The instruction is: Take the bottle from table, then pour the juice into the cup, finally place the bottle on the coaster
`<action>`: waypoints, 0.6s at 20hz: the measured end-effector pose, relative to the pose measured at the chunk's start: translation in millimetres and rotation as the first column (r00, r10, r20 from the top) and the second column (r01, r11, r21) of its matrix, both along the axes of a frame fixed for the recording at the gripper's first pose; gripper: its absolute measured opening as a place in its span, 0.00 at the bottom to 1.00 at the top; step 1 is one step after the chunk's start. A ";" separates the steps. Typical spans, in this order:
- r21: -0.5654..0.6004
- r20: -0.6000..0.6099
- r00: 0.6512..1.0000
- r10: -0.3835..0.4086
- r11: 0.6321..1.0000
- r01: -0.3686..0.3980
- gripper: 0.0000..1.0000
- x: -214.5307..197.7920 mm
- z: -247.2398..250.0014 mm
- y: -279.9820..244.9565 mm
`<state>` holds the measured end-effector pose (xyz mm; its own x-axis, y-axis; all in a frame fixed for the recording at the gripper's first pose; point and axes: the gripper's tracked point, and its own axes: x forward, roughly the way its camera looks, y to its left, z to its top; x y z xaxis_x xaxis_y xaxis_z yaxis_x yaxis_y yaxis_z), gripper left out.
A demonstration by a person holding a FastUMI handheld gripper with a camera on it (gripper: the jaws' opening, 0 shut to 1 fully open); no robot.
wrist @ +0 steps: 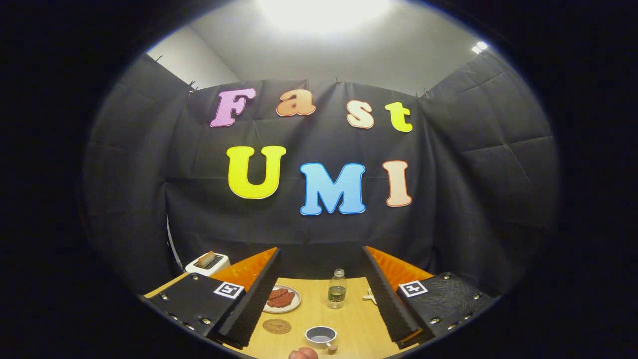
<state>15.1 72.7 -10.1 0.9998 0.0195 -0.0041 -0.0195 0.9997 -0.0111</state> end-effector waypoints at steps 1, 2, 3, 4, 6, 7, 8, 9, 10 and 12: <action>-0.003 0.001 1.000 0.009 1.000 -0.009 0.98 -0.8 -4.0 2.9; -0.012 0.000 1.000 0.020 1.000 -0.020 0.98 -1.1 -8.8 6.3; -0.022 -0.006 0.999 0.032 0.999 -0.032 0.98 -2.5 -17.1 12.2; -0.028 -0.010 0.999 0.042 0.999 -0.042 0.98 -3.7 -25.6 17.4; -0.024 -0.015 0.998 0.065 0.998 -0.066 0.98 -6.8 -42.7 31.1; -0.020 -0.019 0.997 0.076 0.997 -0.077 0.98 -7.5 -54.2 37.5; -0.021 -0.020 0.996 0.091 0.996 -0.091 0.98 -8.7 -63.8 45.3; -0.021 -0.021 0.994 0.110 0.994 -0.110 0.98 -10.4 -72.5 54.4; -0.022 -0.027 0.991 0.128 0.991 -0.129 0.98 -12.1 -82.9 63.7; -0.013 -0.031 0.984 0.178 0.984 -0.179 0.98 -16.1 -102.4 87.5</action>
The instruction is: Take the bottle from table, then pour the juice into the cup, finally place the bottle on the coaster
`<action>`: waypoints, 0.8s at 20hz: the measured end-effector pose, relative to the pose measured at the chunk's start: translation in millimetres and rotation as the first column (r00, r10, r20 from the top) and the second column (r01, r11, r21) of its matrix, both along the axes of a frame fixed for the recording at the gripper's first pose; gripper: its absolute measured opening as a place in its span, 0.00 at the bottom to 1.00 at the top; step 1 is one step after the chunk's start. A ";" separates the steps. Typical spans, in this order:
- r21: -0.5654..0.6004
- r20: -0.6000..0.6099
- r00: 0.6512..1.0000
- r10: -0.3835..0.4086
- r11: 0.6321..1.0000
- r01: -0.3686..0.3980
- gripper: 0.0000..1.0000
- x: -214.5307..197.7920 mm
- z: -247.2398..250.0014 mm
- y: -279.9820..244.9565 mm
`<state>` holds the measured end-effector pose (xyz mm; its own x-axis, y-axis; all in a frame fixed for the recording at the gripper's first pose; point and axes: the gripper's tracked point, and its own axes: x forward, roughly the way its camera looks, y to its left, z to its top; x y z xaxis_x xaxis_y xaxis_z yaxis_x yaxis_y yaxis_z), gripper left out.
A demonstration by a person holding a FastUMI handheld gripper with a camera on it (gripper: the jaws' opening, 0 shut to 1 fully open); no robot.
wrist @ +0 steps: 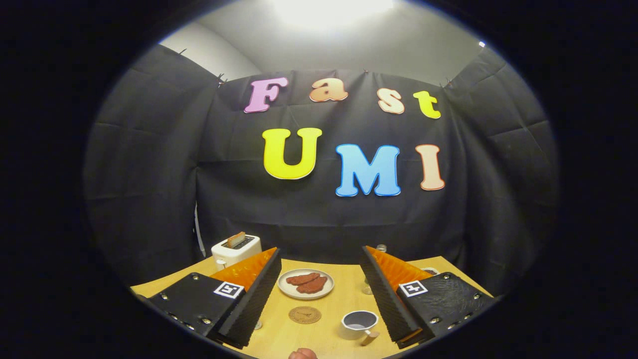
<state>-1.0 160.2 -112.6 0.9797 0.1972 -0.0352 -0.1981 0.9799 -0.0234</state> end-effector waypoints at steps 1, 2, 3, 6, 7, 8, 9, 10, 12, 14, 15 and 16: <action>0.006 -0.006 1.000 0.031 1.000 -0.030 0.98 -4.2 -12.6 14.0; 0.014 -0.016 0.998 0.065 0.998 -0.064 0.98 -9.2 -26.5 29.5; 0.019 -0.030 0.995 0.094 0.995 -0.094 0.98 -15.0 -42.3 44.4; 0.009 -0.073 0.982 0.173 0.985 -0.173 0.98 -28.6 -90.6 81.1; 0.013 -0.082 0.978 0.193 0.981 -0.192 0.98 -31.6 -103.8 91.5; 0.020 -0.090 0.975 0.205 0.979 -0.204 0.98 -31.6 -115.8 98.8; 0.027 -0.101 0.971 0.219 0.976 -0.217 0.98 -32.2 -126.6 106.6; 0.025 -0.108 0.969 0.223 0.975 -0.222 0.98 -30.7 -136.3 112.8; 0.008 -0.107 0.969 0.221 0.975 -0.221 0.98 -24.2 -149.5 120.8; 0.003 -0.124 0.969 0.213 0.977 -0.215 0.98 -13.8 -170.9 128.6; 0.005 -0.129 0.968 0.217 0.976 -0.218 0.98 -8.5 -178.8 134.2; -0.001 -0.130 0.967 0.219 0.975 -0.221 0.98 -3.1 -185.2 139.6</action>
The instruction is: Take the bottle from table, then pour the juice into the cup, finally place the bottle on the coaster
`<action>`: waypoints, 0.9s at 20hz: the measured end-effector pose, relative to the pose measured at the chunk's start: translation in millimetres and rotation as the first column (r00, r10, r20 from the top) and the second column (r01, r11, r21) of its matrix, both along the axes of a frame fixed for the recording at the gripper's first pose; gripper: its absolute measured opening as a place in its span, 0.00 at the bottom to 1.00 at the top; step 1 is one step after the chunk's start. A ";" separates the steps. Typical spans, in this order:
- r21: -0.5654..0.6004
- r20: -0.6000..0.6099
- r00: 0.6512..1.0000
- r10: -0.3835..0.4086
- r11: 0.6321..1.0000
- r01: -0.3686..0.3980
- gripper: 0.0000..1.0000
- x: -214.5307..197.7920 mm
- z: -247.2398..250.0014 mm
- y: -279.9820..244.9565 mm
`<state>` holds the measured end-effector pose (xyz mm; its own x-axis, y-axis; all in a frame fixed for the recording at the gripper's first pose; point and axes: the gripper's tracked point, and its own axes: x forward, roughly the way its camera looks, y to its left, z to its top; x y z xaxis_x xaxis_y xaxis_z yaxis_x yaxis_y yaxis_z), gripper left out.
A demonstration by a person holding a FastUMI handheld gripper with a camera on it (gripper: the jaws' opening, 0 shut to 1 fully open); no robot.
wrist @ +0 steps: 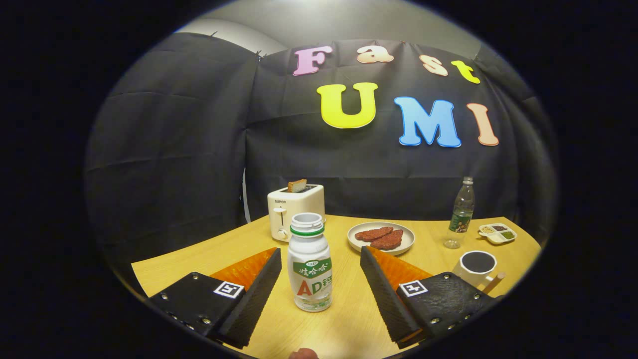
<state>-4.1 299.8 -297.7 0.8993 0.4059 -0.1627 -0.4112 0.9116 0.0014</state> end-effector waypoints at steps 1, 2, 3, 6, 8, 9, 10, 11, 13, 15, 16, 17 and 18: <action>-0.010 -0.001 1.000 0.008 1.000 -0.008 0.98 4.0 -7.3 3.8; -0.032 -0.005 1.000 0.010 0.999 -0.010 0.98 8.6 -14.9 7.4; -0.054 -0.004 1.000 0.009 0.998 -0.010 0.98 13.1 -22.6 8.6; -0.063 -0.006 1.000 -0.010 0.998 0.010 0.98 25.6 -37.2 10.3; -0.054 0.010 0.999 -0.045 0.998 0.045 0.98 33.1 -36.9 10.6; -0.055 0.011 0.998 -0.056 0.997 0.057 0.98 37.3 -38.8 12.6; -0.057 0.003 0.998 -0.064 0.996 0.064 0.98 41.2 -41.5 13.9; -0.051 -0.005 0.997 -0.074 0.996 0.074 0.98 43.9 -44.7 13.8; -0.008 -0.024 0.996 -0.088 0.996 0.088 0.98 46.7 -47.7 14.4; 0.030 -0.031 0.995 -0.098 0.995 0.099 0.88 50.8 -47.2 17.5; 0.028 -0.028 0.993 -0.111 0.993 0.112 0.76 53.7 -47.3 16.6; 0.029 -0.030 0.993 -0.117 0.993 0.118 0.75 49.9 -46.2 14.7; 0.031 -0.038 0.992 -0.121 0.992 0.122 0.73 50.9 -44.9 13.6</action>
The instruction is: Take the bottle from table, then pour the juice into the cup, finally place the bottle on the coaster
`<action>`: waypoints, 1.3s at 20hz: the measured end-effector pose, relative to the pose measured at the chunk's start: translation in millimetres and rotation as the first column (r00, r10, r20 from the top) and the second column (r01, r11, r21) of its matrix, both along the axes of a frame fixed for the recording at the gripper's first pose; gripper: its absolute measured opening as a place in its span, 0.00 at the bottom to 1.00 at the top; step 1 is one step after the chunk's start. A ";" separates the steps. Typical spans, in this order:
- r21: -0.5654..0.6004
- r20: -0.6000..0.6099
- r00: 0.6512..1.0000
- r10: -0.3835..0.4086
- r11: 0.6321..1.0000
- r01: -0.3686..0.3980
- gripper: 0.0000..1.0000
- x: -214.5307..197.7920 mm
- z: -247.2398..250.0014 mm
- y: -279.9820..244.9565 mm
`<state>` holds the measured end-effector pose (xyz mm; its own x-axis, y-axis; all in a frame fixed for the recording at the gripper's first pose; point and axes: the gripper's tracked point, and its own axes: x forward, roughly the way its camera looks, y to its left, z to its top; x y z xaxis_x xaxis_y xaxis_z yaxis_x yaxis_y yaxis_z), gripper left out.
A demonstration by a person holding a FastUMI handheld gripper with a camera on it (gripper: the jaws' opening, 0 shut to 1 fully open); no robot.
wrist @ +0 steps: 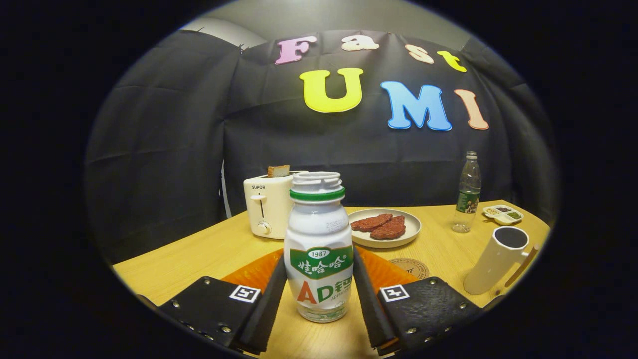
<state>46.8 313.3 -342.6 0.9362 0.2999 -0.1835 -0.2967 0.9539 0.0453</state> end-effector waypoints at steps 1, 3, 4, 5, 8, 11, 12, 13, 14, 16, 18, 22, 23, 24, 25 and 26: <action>0.012 -0.014 1.000 0.005 1.000 -0.005 0.72 -0.5 -1.0 -0.2; 0.042 -0.033 0.999 0.032 0.999 -0.031 0.67 -6.7 5.6 0.5; 0.048 -0.029 0.999 0.027 0.999 -0.026 0.68 -8.9 12.9 -4.4; 0.048 -0.026 1.000 0.008 0.999 -0.007 0.65 -9.7 20.2 -12.2; 0.099 -0.038 0.999 -0.026 0.995 0.030 0.65 -8.4 41.0 -30.9; 0.228 -0.070 0.995 -0.073 0.970 0.087 0.65 -7.5 61.4 -57.7; 0.279 -0.084 0.992 -0.096 0.953 0.116 0.65 -5.9 66.2 -69.0; 0.328 -0.100 0.987 -0.123 0.933 0.150 0.65 -5.3 69.6 -79.6; 0.379 -0.119 0.982 -0.147 0.907 0.181 0.65 -3.8 73.4 -91.1; 0.473 -0.161 0.970 -0.181 0.849 0.237 0.64 -0.2 74.6 -110.2; 0.532 -0.196 0.959 -0.206 0.799 0.281 0.64 2.0 73.1 -124.6; 0.574 -0.264 0.944 -0.197 0.755 0.318 0.64 6.3 60.6 -127.8; 0.592 -0.287 0.941 -0.179 0.740 0.321 0.64 6.8 55.0 -124.8; 0.612 -0.297 0.941 -0.161 0.724 0.317 0.64 8.6 52.7 -122.2; 0.627 -0.320 0.937 -0.139 0.710 0.320 0.64 10.9 47.7 -119.5; 0.643 -0.335 0.933 -0.131 0.693 0.328 0.65 12.1 44.4 -117.7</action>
